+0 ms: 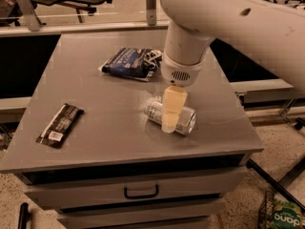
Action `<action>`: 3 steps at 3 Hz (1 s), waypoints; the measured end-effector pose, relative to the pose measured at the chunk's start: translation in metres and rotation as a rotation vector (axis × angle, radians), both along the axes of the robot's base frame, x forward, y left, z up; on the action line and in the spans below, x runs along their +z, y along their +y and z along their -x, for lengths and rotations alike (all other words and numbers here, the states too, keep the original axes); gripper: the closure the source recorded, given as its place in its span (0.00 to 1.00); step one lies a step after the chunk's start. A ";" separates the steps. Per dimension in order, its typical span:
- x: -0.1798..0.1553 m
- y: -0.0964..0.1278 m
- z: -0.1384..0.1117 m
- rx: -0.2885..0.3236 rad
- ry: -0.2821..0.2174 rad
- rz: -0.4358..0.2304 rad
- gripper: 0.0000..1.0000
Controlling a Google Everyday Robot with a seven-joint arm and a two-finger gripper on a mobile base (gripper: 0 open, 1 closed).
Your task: Place 7up can upright
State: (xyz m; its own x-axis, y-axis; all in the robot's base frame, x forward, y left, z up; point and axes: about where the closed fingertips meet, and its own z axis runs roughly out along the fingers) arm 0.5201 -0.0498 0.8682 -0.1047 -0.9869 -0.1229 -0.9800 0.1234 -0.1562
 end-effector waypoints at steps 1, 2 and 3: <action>-0.015 0.006 0.000 -0.086 0.029 0.040 0.00; -0.028 0.015 0.000 -0.176 0.058 0.065 0.00; -0.034 0.021 0.001 -0.216 0.069 0.072 0.02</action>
Offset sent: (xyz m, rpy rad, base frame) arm -0.0003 0.0221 -0.0370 -0.0927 0.0834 -0.2507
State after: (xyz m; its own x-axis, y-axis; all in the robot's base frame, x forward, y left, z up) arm 0.5189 -0.0286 0.8341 -0.3205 -0.9465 -0.0378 -0.9406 0.3227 -0.1055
